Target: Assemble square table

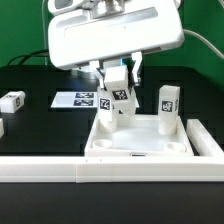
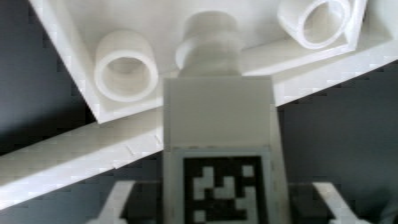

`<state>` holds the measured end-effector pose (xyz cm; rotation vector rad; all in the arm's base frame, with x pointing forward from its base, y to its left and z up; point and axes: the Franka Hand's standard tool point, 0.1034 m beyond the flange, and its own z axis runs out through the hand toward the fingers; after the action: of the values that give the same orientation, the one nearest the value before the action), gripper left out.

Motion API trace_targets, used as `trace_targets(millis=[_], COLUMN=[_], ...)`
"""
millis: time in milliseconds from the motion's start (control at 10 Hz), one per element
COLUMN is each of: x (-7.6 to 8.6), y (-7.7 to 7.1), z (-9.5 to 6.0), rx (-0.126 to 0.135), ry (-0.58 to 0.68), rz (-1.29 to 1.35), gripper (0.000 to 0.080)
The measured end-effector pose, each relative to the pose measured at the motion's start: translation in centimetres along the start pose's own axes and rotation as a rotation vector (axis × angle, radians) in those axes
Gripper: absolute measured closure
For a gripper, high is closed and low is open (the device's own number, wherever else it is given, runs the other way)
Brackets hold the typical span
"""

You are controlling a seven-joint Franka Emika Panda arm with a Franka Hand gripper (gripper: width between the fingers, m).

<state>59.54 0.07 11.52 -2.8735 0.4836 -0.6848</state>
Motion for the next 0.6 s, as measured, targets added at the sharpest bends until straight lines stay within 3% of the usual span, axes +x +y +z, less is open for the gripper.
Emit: trace_targets(millis=[100,200,300,400,600], x=[0.0,0.5,1.0,-0.3,-1.6], y=[0.1,0.6,1.5,1.0,-0.5], z=[0.0,-0.1,-0.3,0.7,1.8], rx=[-0.003,-0.028,-0.081,-0.079,-0.047], ry=[0.004,0.058,0.174,0.186,0.153], rz=[0.004,-0.002,-0.016,-0.015,0.011], gripper=[0.0509,0.0509,0.0509,0.0509,0.0509])
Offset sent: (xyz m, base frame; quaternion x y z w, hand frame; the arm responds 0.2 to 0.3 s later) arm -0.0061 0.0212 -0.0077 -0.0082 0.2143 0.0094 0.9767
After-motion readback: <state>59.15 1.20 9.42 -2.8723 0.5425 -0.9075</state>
